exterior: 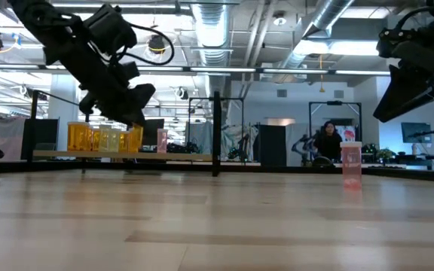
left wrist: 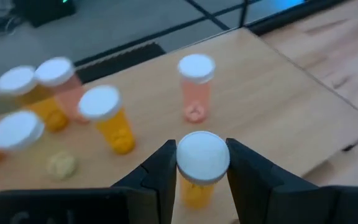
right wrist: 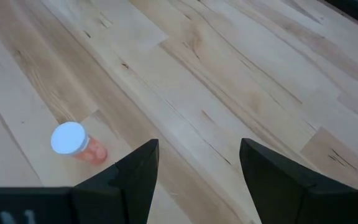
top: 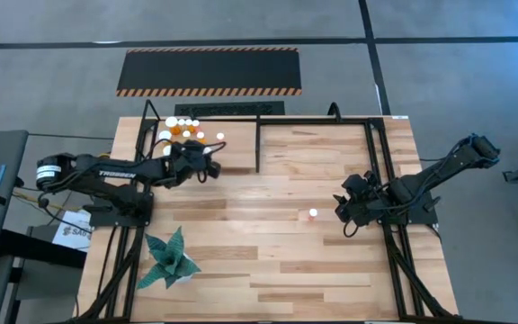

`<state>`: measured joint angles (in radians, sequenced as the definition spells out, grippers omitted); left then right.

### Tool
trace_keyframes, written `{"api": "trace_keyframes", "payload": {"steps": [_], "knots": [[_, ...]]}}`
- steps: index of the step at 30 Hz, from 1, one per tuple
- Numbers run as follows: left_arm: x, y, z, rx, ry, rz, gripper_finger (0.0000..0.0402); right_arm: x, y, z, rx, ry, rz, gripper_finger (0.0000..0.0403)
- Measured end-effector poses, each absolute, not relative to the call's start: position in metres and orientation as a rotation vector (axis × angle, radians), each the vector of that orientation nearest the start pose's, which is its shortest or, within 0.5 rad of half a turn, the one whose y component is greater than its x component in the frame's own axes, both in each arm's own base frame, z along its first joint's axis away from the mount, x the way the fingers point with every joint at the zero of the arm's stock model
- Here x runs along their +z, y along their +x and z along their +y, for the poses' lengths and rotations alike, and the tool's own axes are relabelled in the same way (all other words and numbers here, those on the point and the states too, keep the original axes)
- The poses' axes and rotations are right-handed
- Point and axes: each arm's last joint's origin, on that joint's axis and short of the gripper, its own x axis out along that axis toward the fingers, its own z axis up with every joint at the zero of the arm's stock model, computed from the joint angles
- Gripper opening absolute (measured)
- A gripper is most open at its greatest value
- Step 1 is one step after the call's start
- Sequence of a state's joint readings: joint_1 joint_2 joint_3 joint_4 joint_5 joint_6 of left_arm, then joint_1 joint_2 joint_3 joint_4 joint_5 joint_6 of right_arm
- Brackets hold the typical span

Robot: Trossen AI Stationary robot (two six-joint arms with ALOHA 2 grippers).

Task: Pick and place medicine bottles onto shelf by color
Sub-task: Put the small orange pill bottle aligned with the other orange pill bottle on the shelf

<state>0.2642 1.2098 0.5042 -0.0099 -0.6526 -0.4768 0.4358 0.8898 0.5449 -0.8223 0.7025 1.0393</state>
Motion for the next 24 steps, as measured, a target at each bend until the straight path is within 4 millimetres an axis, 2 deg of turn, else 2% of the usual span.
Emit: {"api": "trace_keyframes", "payload": {"steps": [11, 24], "knots": [[0.164, 0.198, 0.073, 1.137, -0.335, 0.478, 0.0105, 0.2, 0.135, 0.042, -0.685, 0.32, 0.729, 0.0246], [0.164, 0.197, 0.074, 1.153, -0.317, 0.472, 0.0117, 0.2, 0.135, 0.042, -0.684, 0.32, 0.729, 0.0246]]}}
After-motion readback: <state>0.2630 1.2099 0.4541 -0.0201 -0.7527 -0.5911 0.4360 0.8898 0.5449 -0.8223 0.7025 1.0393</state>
